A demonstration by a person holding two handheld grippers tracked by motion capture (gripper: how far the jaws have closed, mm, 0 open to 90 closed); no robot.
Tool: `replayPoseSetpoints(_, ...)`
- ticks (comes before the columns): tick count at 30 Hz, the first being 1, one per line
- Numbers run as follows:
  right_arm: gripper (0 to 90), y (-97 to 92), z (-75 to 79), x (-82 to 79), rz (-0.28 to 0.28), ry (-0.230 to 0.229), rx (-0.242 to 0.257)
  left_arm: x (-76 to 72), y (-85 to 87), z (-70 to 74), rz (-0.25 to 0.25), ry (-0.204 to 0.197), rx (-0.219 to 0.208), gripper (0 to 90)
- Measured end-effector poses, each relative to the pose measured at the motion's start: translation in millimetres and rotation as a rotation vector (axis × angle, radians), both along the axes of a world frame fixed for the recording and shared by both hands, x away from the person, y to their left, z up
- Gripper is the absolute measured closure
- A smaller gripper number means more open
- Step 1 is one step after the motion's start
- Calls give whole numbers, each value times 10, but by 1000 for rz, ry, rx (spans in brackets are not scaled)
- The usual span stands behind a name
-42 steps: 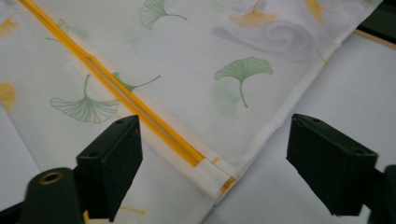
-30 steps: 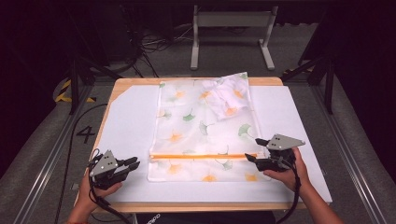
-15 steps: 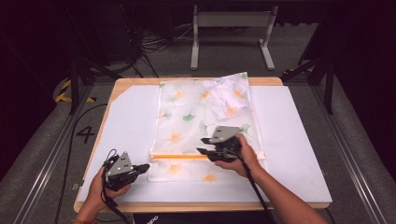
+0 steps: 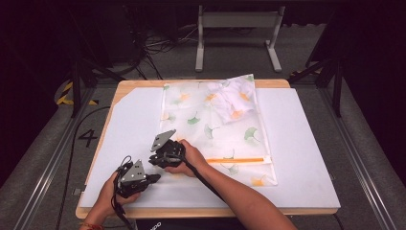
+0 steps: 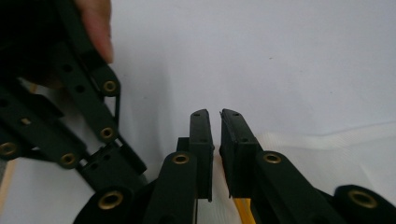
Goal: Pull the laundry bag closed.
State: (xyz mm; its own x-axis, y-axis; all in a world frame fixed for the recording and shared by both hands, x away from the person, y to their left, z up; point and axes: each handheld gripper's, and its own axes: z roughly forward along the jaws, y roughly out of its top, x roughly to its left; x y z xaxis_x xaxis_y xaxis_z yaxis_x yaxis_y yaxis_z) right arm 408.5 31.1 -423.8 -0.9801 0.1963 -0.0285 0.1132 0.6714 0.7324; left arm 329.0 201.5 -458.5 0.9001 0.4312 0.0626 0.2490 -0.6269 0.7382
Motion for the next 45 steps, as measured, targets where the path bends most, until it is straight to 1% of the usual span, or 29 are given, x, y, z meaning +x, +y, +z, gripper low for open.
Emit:
replayPoseSetpoints(1, 817, 31, -19, 4, -5, -3, -12, -13, 4, -1, -6, 3, 1, 900)
replayPoseSetpoints(2, 791, 80, -63, 23, -13, -5, -38, -18, 4, -2, -5, 2, -2, 900)
replayPoseSetpoints(4, 722, 115, -110, 60, -9, 22, -49, -29, 3, -2, -3, -2, 1, 900)
replayPoseSetpoints(6, 678, 134, -130, 74, -18, 6, -64, -30, 6, -2, -5, -1, 0, 900)
replayPoseSetpoints(7, 663, 140, -140, 87, -9, 19, -61, -34, 4, -2, -5, -4, 3, 900)
replayPoseSetpoints(9, 680, 148, -154, 86, -10, 6, -81, -38, 5, -4, -7, -2, 1, 900)
replayPoseSetpoints(12, 713, 111, -137, 100, -26, -2, -85, -39, 6, -4, -6, -1, 0, 900)
replayPoseSetpoints(14, 736, 34, -120, 126, -47, 12, -70, -36, 8, -5, -5, 2, -3, 900)
replayPoseSetpoints(15, 728, 0, -119, 139, -58, 11, -75, -36, 8, -5, -5, 2, -3, 900)
replayPoseSetpoints(17, 758, -67, -120, 166, -57, 35, -75, -34, 9, -5, -5, 5, -4, 900)
replayPoseSetpoints(20, 788, -121, -111, 179, -64, 36, -81, -32, 10, -4, -5, 6, -5, 900)
replayPoseSetpoints(22, 831, -168, -86, 193, -68, 58, -60, -32, 10, -4, -6, 6, -4, 900)
replayPoseSetpoints(26, 861, -190, -63, 181, -65, 38, -79, -28, 15, -2, 1, 10, -11, 900)
replayPoseSetpoints(27, 860, -185, -65, 179, -67, 31, -95, -26, 22, 3, 10, 8, -11, 900)
replayPoseSetpoints(29, 841, -177, -72, 179, -55, 37, -101, -21, 43, 9, 26, 9, -33, 900)
replayPoseSetpoints(30, 825, -167, -73, 171, -38, 38, -106, -15, 54, 16, 34, 3, -32, 900)
replayPoseSetpoints(31, 825, -167, -73, 171, -38, 38, -106, -4, 70, 29, 56, -8, -34, 900)
replayPoseSetpoints(32, 813, -156, -73, 163, -27, 36, -115, 19, 95, 47, 77, -10, -55, 900)
replayPoseSetpoints(33, 813, -143, -69, 152, -12, 28, -133, 34, 105, 58, 83, -13, -65, 900)
replayPoseSetpoints(34, 772, -127, -68, 142, 3, 14, -154, 55, 106, 67, 94, -20, -59, 900)
replayPoseSetpoints(35, 772, -127, -68, 142, 3, 14, -154, 76, 99, 73, 107, -20, -54, 900)
replayPoseSetpoints(36, 744, -108, -68, 156, 26, 15, -186, 96, 91, 75, 103, -22, -50, 900)
replayPoseSetpoints(37, 744, -108, -68, 156, 26, 15, -186, 108, 79, 75, 104, -26, -41, 900)
replayPoseSetpoints(38, 723, -95, -70, 162, 44, 10, -206, 120, 70, 70, 113, -24, -37, 897)
replayPoseSetpoints(39, 724, -85, -69, 164, 54, 1, -223, 130, 65, 64, 112, -17, -38, 899)
replayPoseSetpoints(41, 751, -65, -64, 182, 60, 12, -229, 147, 52, 55, 121, -20, -24, 900)
replayPoseSetpoints(42, 770, -44, -57, 190, 69, 5, -238, 157, 51, 53, 124, -17, -25, 900)
replayPoseSetpoints(43, 811, -22, -49, 193, 80, 10, -253, 167, 52, 52, 125, -17, -26, 900)
replayPoseSetpoints(45, 839, 10, -38, 209, 92, 33, -277, 177, 60, 56, 139, -19, -24, 900)
